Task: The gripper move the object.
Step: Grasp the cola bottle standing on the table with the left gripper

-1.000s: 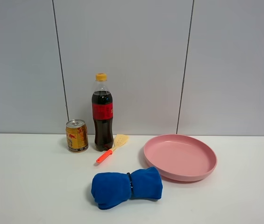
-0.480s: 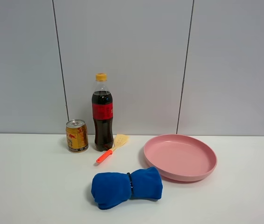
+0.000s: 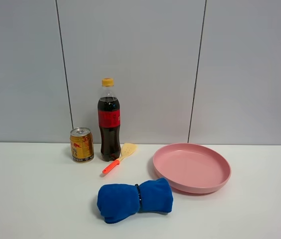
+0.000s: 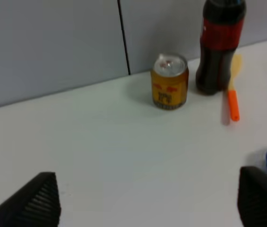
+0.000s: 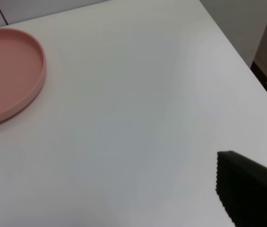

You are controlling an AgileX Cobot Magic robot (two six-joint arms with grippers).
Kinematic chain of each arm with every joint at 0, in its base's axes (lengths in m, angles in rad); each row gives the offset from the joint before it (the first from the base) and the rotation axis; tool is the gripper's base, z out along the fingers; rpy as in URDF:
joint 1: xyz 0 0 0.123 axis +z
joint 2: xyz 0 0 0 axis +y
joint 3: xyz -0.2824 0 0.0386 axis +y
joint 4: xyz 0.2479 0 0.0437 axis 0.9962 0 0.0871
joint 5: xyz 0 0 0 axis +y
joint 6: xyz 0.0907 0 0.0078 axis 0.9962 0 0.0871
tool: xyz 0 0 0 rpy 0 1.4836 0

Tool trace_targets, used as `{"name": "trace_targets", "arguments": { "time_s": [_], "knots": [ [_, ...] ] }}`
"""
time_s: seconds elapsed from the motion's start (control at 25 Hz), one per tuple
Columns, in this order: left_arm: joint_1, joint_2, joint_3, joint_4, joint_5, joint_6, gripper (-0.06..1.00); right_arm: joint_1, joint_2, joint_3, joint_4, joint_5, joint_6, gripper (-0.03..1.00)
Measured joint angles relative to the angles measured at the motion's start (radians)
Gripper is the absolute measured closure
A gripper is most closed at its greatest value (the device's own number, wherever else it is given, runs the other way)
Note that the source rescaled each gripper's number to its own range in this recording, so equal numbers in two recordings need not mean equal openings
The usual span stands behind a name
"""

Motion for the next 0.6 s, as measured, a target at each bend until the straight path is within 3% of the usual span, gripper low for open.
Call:
{"name": "trace_targets", "arguments": {
  "time_s": [0.12,0.4,0.6],
  "knots": [
    [-0.062,0.163,0.000,-0.029,-0.109,0.052,0.42,0.000,0.000,0.000,0.000,0.000,0.000,-0.03],
    [-0.294,0.514,-0.033,-0.038,-0.393,0.077,0.42,0.000,0.000,0.000,0.000,0.000,0.000,-0.03],
    [-0.416,0.636,-0.060,-0.038,-0.556,0.079,0.42,0.000,0.000,0.000,0.000,0.000,0.000,-0.03]
  ]
}}
